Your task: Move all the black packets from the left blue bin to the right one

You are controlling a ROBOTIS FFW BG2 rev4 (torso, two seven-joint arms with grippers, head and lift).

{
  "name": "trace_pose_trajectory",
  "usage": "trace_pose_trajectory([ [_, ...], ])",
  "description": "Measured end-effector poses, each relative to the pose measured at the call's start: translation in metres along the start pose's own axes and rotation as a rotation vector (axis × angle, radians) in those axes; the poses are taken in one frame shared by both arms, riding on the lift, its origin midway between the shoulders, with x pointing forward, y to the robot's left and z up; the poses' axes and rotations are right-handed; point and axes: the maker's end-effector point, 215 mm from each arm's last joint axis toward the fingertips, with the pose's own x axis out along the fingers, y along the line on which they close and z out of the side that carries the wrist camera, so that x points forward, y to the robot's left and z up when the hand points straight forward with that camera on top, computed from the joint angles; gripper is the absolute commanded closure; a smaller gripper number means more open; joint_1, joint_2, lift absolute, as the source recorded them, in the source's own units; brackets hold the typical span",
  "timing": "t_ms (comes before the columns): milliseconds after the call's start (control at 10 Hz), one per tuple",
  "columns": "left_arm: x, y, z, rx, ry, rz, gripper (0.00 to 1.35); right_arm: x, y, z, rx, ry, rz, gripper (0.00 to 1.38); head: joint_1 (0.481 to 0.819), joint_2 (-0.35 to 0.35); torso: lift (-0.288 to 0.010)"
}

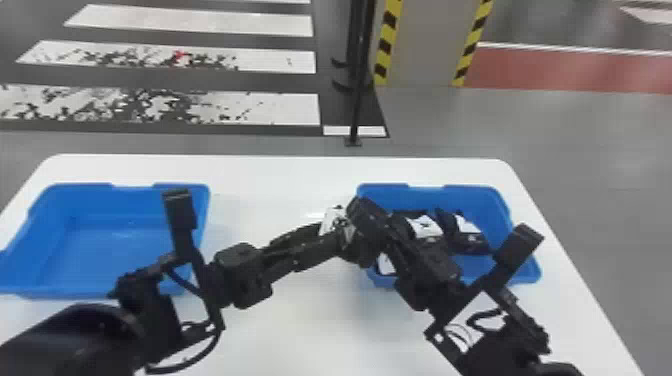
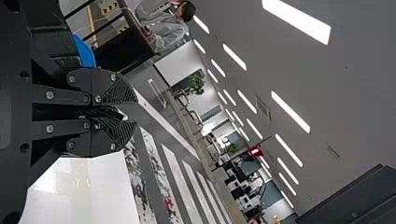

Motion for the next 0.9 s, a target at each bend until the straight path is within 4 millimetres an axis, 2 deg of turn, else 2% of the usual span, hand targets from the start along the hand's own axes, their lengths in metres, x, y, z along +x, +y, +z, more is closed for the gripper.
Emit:
trace_pose_trajectory([
  [100,-0.004,0.002,-0.001,-0.014,-0.009,0.006,0.12,-0.003,-0.011,0.006,0.000,-0.010,-0.019,1.28,0.695,-0.099,-0.140],
  [200,-0.009,0.004,-0.003,-0.031,-0.027,0.011,0.15,-0.009,-0.029,0.019,-0.016,-0.027,-0.053,1.28,0.695,-0.121,-0.140],
  [400,-0.024,0.005,-0.007,-0.075,-0.074,0.019,0.15,-0.025,-0.087,0.044,-0.057,-0.039,-0.149,1.28,0.695,-0.165,-0.140],
  [600,-0.053,0.013,-0.011,-0.104,-0.113,0.070,0.15,-0.036,-0.139,0.048,-0.073,-0.003,-0.225,1.27,0.695,-0.192,-0.140],
  [700,-0.065,0.017,-0.012,-0.118,-0.131,0.092,0.15,-0.039,-0.159,0.042,-0.065,0.026,-0.249,0.97,0.695,-0.192,-0.140],
  [800,-0.074,0.018,-0.012,-0.125,-0.143,0.106,0.15,-0.042,-0.175,0.037,-0.050,0.048,-0.271,0.51,0.695,-0.192,-0.140],
  [900,-0.080,0.019,-0.011,-0.124,-0.157,0.116,0.15,-0.048,-0.187,0.034,-0.044,0.057,-0.293,0.17,0.695,-0.196,-0.140],
])
